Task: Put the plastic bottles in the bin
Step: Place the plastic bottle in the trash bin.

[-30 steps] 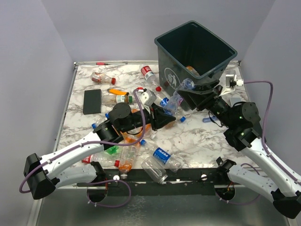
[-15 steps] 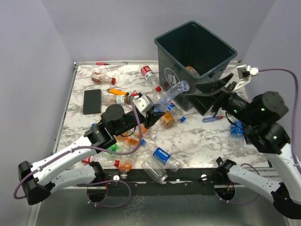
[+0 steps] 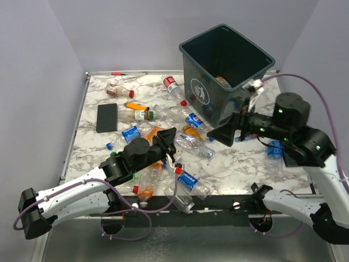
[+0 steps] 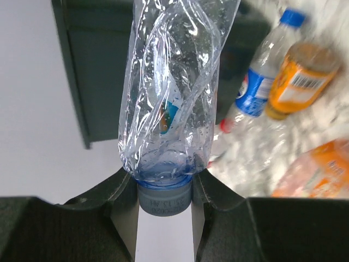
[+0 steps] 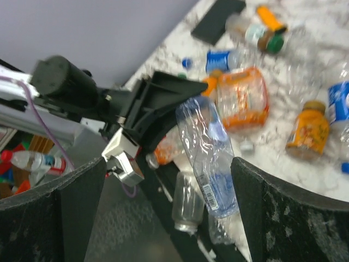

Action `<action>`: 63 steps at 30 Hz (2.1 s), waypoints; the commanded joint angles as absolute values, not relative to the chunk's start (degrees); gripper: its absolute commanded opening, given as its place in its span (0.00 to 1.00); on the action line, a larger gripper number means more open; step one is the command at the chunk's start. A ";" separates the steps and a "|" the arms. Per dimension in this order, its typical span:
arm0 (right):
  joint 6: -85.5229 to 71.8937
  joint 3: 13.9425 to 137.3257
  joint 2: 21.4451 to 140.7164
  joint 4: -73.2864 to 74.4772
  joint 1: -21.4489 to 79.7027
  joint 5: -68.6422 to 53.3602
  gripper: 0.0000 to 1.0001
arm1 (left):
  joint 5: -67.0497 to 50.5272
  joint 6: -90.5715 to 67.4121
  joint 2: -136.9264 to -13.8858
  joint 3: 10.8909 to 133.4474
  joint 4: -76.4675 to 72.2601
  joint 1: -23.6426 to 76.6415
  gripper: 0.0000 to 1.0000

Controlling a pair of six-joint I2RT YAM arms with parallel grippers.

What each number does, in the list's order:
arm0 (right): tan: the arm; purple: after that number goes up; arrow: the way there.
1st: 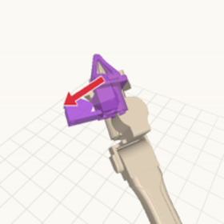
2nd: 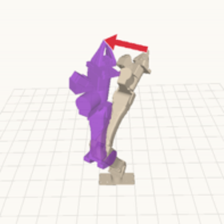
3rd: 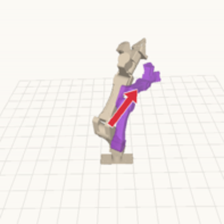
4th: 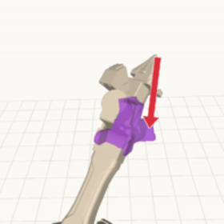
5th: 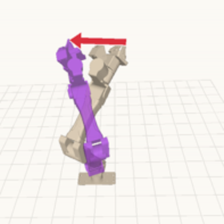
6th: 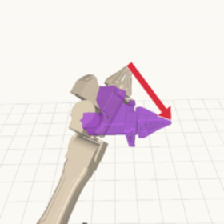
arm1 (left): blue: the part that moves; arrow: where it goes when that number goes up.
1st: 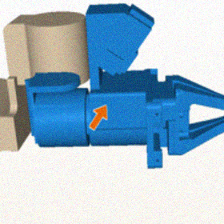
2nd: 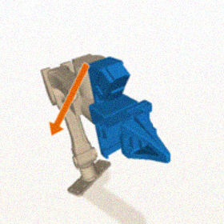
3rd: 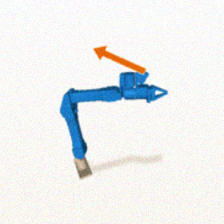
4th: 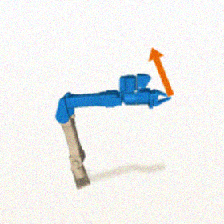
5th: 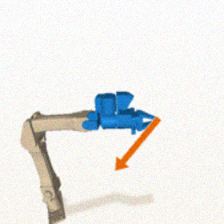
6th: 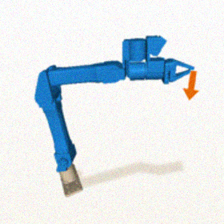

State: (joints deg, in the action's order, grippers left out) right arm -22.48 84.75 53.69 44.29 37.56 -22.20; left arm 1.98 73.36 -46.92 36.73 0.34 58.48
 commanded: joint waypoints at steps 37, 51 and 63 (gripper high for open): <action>-20.54 59.07 49.34 27.31 40.96 -21.70 0.28 | 14.06 64.58 -49.43 43.67 -11.96 64.80 0.99; -17.96 40.81 35.34 -3.99 40.94 -17.85 0.25 | 2.44 -20.90 -53.06 49.78 -25.40 63.03 0.99; -17.61 39.32 34.72 -8.86 40.93 -18.75 0.23 | -18.92 -49.85 -65.73 50.95 -43.32 55.20 0.81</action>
State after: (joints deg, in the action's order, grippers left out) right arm -18.31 40.51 35.20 -5.21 40.71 -18.74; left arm -10.07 -39.20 -64.34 50.76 -34.68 55.27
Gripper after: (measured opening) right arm 0.382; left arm 0.890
